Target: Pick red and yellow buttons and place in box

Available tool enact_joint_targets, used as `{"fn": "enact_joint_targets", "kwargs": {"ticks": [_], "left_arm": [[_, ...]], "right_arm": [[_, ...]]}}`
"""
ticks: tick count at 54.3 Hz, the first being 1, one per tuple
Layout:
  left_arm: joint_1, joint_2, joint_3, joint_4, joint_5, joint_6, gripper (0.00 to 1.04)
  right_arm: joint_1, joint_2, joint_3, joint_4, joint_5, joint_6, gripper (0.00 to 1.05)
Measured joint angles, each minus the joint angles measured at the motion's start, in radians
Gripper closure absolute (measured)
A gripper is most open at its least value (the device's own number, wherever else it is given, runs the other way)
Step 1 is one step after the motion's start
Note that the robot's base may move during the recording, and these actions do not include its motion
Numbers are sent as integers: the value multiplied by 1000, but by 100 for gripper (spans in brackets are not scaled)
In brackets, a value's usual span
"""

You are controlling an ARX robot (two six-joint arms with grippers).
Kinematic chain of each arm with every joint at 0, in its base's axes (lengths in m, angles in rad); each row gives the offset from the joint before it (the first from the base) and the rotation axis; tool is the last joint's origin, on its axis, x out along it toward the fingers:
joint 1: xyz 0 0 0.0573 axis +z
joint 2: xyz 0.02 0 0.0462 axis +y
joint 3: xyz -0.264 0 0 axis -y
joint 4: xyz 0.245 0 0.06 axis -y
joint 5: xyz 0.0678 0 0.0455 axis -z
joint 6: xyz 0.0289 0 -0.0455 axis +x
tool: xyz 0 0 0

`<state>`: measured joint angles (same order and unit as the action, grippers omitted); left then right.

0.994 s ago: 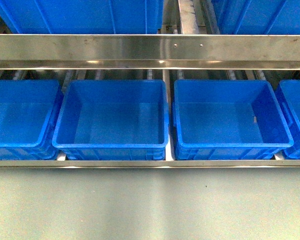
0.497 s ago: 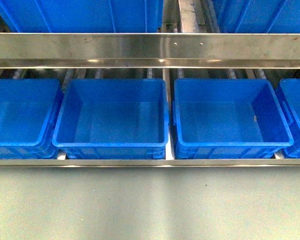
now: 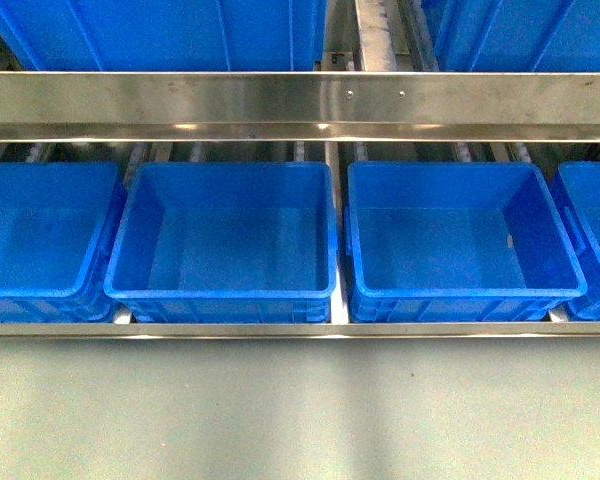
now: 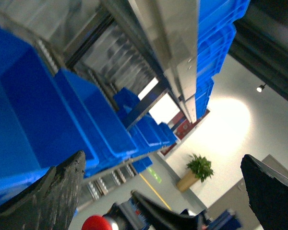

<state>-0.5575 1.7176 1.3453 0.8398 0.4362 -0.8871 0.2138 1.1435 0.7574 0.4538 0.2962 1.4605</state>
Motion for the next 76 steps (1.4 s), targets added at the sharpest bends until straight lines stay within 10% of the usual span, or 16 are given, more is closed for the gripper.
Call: {"fn": "enact_joint_targets", "kwargs": {"ticks": [35,43,58,76], "left_arm": [[635,-1232,-811,-707,26,505,8],[569,-1488,-1014,-905,-393,749,34],[559,-1701,-1324,-843,-436,872,103],[559,-1702,-1324,-843,-436,876,103]], "right_arm": [[149,-84,-54,50,213,-401,79],[188,-113,-81,49,277,-489,79],[327,-183,-195,142,412,-872,79],[393,-234,-267,169,449,-1036,79]]}}
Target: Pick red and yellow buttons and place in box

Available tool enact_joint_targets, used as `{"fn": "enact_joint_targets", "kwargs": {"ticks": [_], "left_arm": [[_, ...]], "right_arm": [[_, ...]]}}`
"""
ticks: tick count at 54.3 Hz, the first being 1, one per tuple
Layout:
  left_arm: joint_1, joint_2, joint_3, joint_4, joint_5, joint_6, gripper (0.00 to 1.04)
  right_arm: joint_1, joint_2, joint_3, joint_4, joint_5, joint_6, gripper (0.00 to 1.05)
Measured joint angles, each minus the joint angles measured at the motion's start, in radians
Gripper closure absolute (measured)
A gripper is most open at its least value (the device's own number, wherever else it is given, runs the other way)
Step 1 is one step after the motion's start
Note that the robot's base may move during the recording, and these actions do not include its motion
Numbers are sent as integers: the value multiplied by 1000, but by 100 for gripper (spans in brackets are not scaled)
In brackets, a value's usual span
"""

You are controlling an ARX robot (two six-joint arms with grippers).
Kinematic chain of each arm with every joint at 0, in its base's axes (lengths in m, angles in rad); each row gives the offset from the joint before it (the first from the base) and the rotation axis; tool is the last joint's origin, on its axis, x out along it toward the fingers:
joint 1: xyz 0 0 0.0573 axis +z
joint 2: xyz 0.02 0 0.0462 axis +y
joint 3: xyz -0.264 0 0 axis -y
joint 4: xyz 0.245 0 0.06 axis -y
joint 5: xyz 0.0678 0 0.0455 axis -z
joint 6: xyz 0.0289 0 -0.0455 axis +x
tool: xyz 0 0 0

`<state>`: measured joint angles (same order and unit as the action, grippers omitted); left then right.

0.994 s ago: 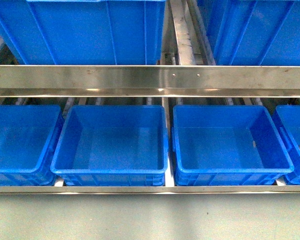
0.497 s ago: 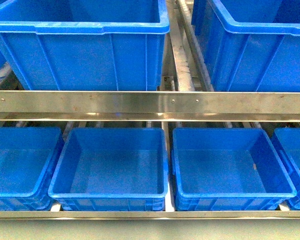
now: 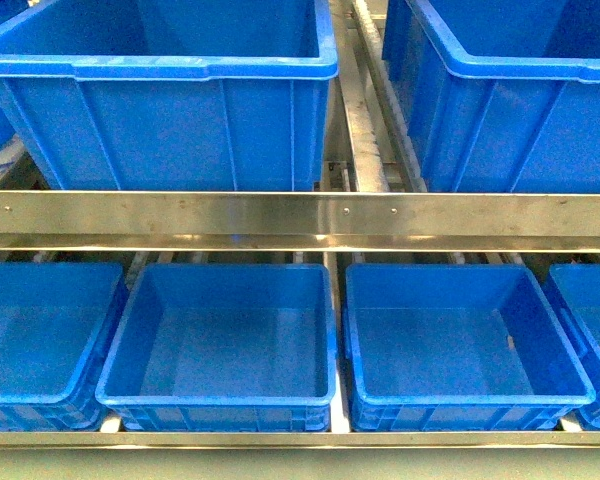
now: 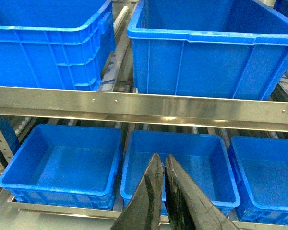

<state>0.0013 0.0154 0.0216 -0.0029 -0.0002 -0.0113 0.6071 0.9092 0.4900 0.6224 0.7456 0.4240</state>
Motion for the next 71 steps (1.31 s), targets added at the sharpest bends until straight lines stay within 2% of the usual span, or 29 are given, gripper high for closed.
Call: {"fn": "enact_joint_targets", "kwargs": {"ticks": [5,8,19,26,34,38,71], "left_arm": [[0,0,0,0,0,-1,102],[0,0,0,0,0,0,94],[0,0,0,0,0,0,58],[0,0,0,0,0,0,30],[0,0,0,0,0,1,7],[0,0,0,0,0,2,9],[0,0,0,1,-1,3,8]], "right_arm": [[5,0,0,2,-1,-9,79],[8,4,0,11,-1,-24,79],[14,12,0,13,-5,-53,79],[14,12,-1,11,-5,-54,79],[14,12,-7,10,-3,-63,79],[14,12,-8,10,-3,-69,79],[24,-38,-59,-55,3,-34,79]]}}
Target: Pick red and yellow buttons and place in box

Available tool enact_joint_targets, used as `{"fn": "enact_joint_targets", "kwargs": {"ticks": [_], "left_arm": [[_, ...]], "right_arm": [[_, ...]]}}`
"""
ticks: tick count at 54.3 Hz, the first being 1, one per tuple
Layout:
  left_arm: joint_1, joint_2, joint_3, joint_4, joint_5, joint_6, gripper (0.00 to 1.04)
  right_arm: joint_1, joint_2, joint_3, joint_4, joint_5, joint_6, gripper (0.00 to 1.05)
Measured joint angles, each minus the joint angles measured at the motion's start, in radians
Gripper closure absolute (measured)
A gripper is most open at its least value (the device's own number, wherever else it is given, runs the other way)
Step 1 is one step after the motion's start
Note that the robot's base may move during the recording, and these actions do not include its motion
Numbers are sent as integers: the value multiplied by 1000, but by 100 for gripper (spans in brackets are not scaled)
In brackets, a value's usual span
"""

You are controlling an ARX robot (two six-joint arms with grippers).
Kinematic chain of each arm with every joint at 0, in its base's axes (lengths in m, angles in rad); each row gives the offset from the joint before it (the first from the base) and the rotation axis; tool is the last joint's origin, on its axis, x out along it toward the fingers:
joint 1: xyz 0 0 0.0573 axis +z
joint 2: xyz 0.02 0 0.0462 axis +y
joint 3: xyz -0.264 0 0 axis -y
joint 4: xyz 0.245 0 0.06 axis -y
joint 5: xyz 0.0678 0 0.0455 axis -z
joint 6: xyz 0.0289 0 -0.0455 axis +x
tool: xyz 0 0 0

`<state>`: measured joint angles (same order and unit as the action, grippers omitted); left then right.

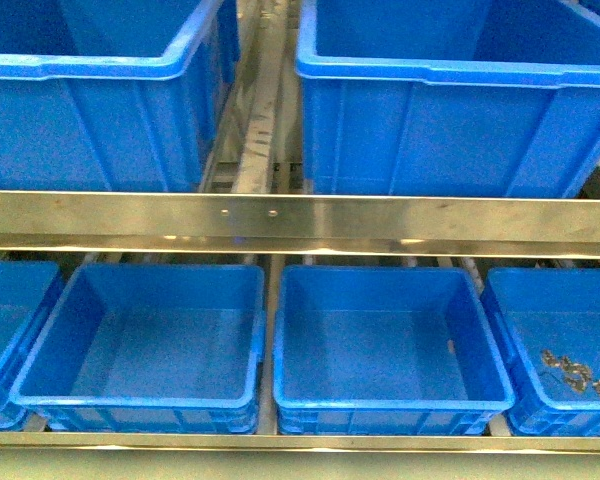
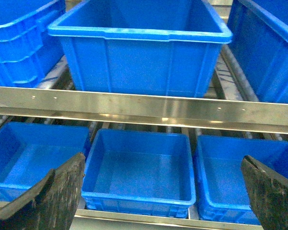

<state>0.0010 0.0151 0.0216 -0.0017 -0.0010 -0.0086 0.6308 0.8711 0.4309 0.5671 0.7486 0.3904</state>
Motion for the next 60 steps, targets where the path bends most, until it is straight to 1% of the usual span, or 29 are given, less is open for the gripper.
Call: {"fn": "enact_joint_targets", "kwargs": {"ticks": [17,24,28,31,34,35,36,39,42,43,48,60], "left_arm": [[0,0,0,1,0,1,8],[0,0,0,0,5,1,8],[0,0,0,1,7,2,8],[0,0,0,1,4,2,8],[0,0,0,1,4,2,8],[0,0,0,1,4,2,8],[0,0,0,1,4,2,8],[0,0,0,1,3,2,8],[0,0,0,1,1,2,8],[0,0,0,1,1,1,8],[0,0,0,1,1,1,8],[0,0,0,1,1,2,8]], "right_arm": [[-42,-49,-24,-33,-12,21,79],[-62,-76,-47,-17,0,14,79],[-94,-79,-49,-12,-13,1,79],[-133,-66,-40,-7,-63,-19,79],[-180,-33,-7,9,-138,-44,79],[-190,-26,0,11,-145,-45,79],[-209,-11,16,15,-176,-51,79],[-272,40,65,33,-230,-77,79],[-341,99,127,53,-287,-94,79],[-352,109,138,57,-296,-98,79],[-456,226,259,94,-406,-107,79],[-652,539,531,135,-575,-103,79]]}}
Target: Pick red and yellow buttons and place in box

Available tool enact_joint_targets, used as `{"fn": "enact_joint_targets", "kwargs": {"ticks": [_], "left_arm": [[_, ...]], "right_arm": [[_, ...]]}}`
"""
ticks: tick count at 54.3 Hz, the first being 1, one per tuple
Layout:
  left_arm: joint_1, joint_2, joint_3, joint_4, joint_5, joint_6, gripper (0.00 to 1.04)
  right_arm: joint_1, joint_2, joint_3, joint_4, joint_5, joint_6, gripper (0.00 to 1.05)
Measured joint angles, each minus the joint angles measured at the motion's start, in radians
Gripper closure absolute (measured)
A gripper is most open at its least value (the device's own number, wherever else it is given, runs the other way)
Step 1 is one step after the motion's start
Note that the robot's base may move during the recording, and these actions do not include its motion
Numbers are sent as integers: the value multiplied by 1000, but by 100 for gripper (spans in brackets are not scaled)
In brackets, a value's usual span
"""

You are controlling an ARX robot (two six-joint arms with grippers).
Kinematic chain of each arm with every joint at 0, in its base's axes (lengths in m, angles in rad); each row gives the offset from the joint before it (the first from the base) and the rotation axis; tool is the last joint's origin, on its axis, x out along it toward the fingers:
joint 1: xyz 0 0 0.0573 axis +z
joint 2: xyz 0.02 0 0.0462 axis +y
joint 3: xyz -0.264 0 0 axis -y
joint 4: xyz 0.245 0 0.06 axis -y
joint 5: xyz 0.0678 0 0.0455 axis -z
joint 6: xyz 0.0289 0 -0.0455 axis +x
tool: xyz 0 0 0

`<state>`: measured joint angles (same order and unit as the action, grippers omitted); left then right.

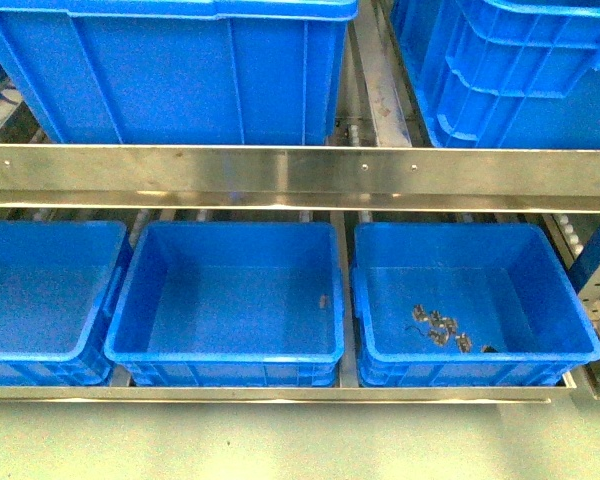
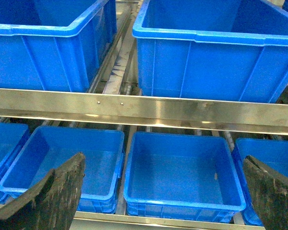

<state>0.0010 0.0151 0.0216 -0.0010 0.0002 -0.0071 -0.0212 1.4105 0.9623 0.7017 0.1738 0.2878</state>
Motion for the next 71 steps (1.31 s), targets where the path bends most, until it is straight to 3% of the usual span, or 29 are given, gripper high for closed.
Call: {"fn": "enact_joint_targets", "kwargs": {"ticks": [9,29,41,54,71], "left_arm": [[0,0,0,0,0,0,8],[0,0,0,0,0,0,8],[0,0,0,0,0,0,8],[0,0,0,0,0,0,8],[0,0,0,0,0,0,8]], "right_arm": [[-80,264,203,-1,-67,8,79],[-100,651,597,-129,-148,14,79],[-106,742,743,-187,-148,11,44],[-108,689,713,-203,-110,3,7],[-78,304,331,-143,-58,-14,7]]}}
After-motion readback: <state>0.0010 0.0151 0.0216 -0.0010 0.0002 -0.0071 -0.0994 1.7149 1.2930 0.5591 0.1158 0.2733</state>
